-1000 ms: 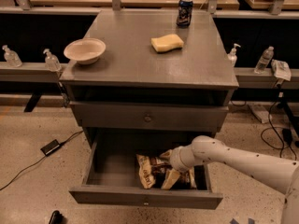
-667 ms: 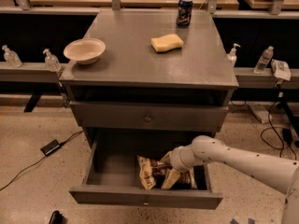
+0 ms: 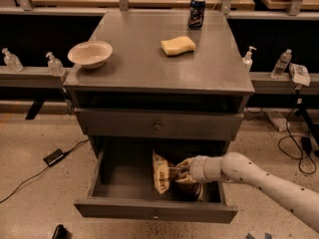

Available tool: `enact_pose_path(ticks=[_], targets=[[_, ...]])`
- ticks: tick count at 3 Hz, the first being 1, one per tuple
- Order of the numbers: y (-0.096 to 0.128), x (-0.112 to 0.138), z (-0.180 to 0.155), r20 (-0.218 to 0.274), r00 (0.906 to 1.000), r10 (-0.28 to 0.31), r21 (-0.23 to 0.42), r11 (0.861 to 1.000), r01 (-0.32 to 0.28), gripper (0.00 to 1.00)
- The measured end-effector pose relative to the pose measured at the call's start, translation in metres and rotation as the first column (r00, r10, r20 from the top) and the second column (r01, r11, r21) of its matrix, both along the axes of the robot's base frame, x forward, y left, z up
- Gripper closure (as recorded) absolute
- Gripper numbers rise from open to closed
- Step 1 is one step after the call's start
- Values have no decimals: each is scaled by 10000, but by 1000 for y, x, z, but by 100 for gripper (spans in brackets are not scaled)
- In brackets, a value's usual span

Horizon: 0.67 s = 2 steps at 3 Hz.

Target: Pick brown chip bag from middle drawer and place on counter

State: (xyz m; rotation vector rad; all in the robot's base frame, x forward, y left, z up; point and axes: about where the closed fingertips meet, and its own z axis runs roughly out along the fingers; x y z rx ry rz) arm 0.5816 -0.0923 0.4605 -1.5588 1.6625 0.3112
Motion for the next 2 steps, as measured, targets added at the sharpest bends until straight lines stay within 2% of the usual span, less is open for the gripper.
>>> enact_pose_path(ticks=[1,2], targets=[[-7,-1,35,972,9951,-149,239,9996,127,100],[-24,-18,81,1663,9857,-273,775,9969,146,100]])
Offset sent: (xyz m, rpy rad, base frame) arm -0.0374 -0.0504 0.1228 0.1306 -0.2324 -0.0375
